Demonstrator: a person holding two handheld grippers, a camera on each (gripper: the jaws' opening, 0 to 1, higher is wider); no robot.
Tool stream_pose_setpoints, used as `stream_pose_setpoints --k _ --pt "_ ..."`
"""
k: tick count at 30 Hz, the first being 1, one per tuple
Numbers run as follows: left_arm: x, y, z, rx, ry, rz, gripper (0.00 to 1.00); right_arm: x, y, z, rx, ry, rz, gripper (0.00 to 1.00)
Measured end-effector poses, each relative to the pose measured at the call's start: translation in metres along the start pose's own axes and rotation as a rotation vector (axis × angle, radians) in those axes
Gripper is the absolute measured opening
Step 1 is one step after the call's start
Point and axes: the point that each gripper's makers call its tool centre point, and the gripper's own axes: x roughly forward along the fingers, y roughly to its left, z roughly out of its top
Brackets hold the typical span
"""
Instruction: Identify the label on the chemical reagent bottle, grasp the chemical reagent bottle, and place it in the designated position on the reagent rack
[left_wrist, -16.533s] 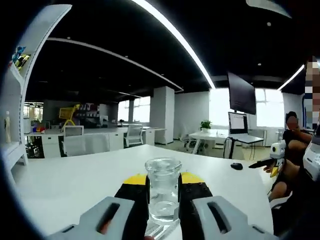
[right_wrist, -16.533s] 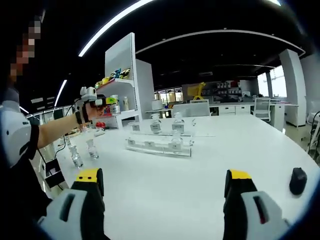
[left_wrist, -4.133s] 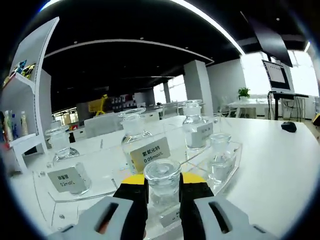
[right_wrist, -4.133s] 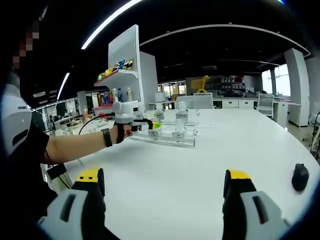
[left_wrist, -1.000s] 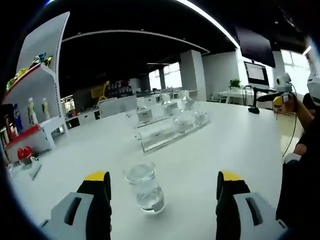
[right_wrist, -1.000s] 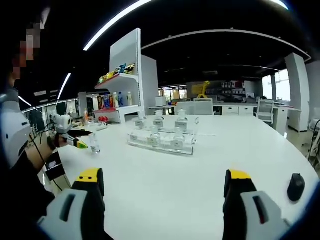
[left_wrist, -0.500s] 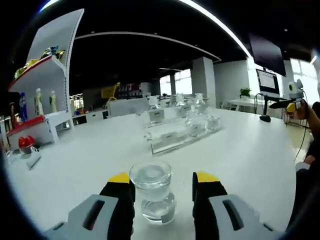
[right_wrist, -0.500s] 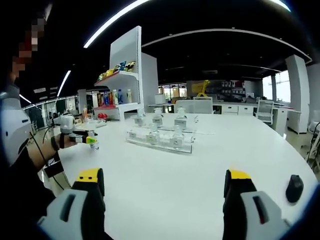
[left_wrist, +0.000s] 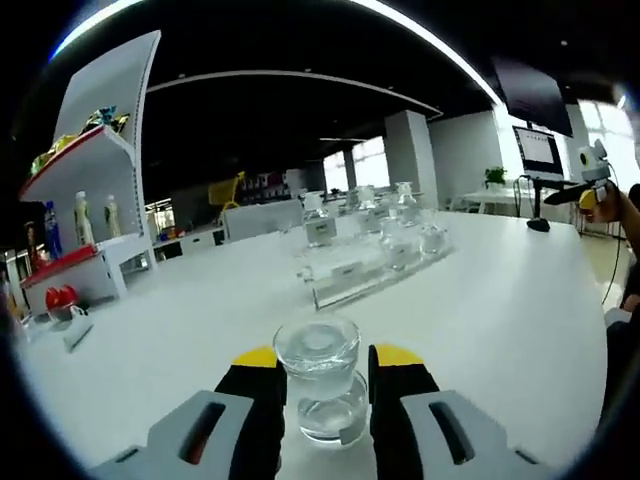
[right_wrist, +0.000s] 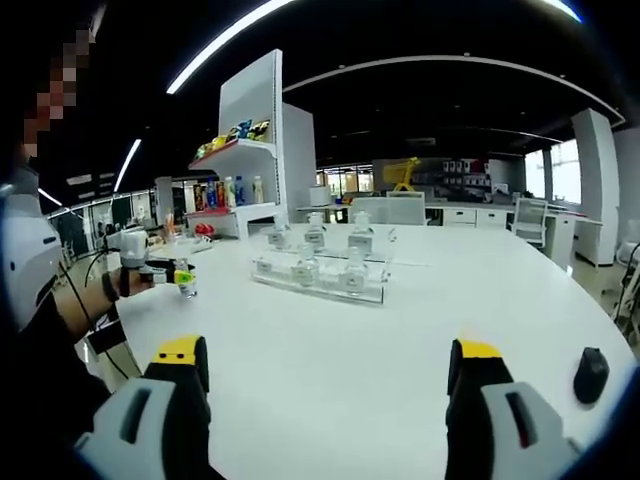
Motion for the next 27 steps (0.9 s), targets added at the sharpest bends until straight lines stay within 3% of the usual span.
stream_pose_setpoints --k 12,17,27 --pt "0.003 0.005 0.001 -0.044 -0.008 0.02 0.31 0.001 -0.002 -0.002 0.001 0.004 -0.002 0.96" --pt "0.002 0.009 0.006 -0.104 -0.046 0.036 0.26 0.004 0.001 -0.006 0.006 0.011 0.007 0.96" --pt "0.003 -0.004 0.01 -0.036 -0.038 0.026 0.25 0.0 -0.003 -0.002 0.009 -0.002 -0.003 0.96"
